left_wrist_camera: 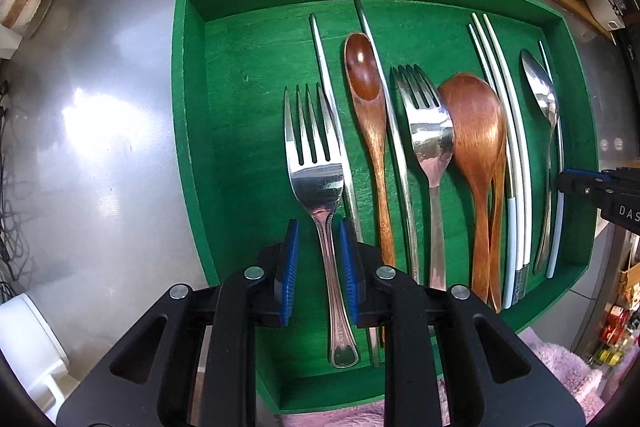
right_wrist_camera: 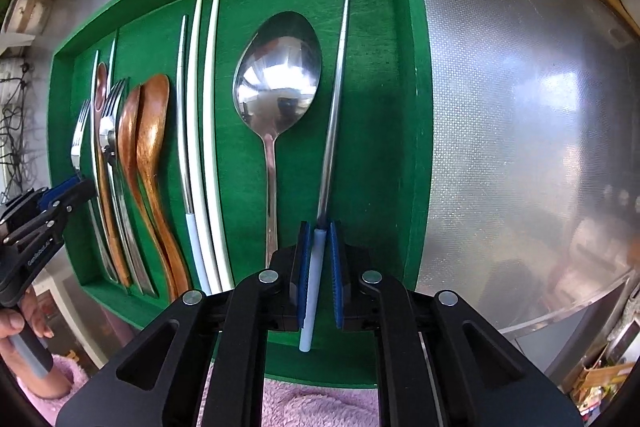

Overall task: Organize utensils
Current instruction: 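Grasp the silver fork with the left tool while the right grasps the blue-handled metal chopstick, then lift the fork with the left tool while the right lifts the chopstick toward the orange holder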

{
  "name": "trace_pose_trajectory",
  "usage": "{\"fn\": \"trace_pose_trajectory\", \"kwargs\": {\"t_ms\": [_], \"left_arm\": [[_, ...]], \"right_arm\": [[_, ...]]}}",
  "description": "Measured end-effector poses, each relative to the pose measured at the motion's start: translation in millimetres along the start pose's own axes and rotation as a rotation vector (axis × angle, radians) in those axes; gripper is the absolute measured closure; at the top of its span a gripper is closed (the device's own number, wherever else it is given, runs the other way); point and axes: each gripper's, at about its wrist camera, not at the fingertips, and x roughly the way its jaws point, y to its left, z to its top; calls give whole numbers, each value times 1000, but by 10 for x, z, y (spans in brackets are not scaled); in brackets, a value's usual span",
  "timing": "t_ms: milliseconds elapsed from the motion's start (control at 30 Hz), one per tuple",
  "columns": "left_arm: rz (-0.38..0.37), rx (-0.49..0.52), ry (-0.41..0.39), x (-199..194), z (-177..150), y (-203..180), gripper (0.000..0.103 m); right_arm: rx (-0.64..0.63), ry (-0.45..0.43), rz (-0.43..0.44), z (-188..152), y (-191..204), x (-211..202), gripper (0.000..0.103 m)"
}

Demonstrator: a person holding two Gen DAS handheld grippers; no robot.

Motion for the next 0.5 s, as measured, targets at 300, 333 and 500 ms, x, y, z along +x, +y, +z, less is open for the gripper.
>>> {"fn": "trace_pose_trajectory", "kwargs": {"t_ms": [300, 333, 500], "left_arm": [[50, -4, 20, 0, 97, -66, 97], [58, -3, 15, -1, 92, -60, 97], [22, 4, -10, -15, 27, 28, 98]], "right_arm": [[-15, 40, -57, 110, 153, 51, 95], [-23, 34, -67, 101, 177, 50, 96], [-14, 7, -56, 75, 214, 54, 97]]}}
